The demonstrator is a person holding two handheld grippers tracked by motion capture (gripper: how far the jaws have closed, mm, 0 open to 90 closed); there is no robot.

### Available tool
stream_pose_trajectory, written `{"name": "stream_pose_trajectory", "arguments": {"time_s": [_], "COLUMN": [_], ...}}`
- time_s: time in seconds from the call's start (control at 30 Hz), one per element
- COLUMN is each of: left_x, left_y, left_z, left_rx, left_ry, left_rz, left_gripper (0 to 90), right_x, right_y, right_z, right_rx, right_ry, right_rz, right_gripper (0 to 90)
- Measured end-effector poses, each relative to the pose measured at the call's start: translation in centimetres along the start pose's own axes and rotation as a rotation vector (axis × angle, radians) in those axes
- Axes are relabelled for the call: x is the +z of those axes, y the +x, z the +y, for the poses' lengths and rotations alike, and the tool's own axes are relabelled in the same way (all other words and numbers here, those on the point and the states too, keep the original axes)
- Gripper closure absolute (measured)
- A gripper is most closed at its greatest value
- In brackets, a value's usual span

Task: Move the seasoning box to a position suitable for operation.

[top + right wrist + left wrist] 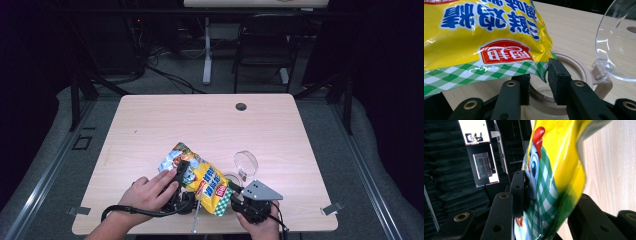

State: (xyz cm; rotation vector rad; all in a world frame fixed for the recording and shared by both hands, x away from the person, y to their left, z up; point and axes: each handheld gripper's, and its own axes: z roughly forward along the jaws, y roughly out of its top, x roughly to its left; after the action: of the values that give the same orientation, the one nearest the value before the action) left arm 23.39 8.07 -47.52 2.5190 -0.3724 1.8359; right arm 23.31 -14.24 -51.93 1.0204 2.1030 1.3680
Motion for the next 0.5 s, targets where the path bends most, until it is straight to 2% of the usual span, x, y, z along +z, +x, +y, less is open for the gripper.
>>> {"name": "stream_pose_trajectory", "arguments": {"time_s": [0.5], "left_x": [-0.07], "left_y": [0.36], "left_z": [0.15], "left_rx": [0.031], "left_ry": [0.006], "left_rz": [-0.003], "left_gripper": [67.5], "right_x": [0.09], "right_y": [0.02], "right_z": [-0.03], "right_rx": [0.004], "right_ry": [0.008], "right_rz": [0.004], "right_gripper": [71.6]}}
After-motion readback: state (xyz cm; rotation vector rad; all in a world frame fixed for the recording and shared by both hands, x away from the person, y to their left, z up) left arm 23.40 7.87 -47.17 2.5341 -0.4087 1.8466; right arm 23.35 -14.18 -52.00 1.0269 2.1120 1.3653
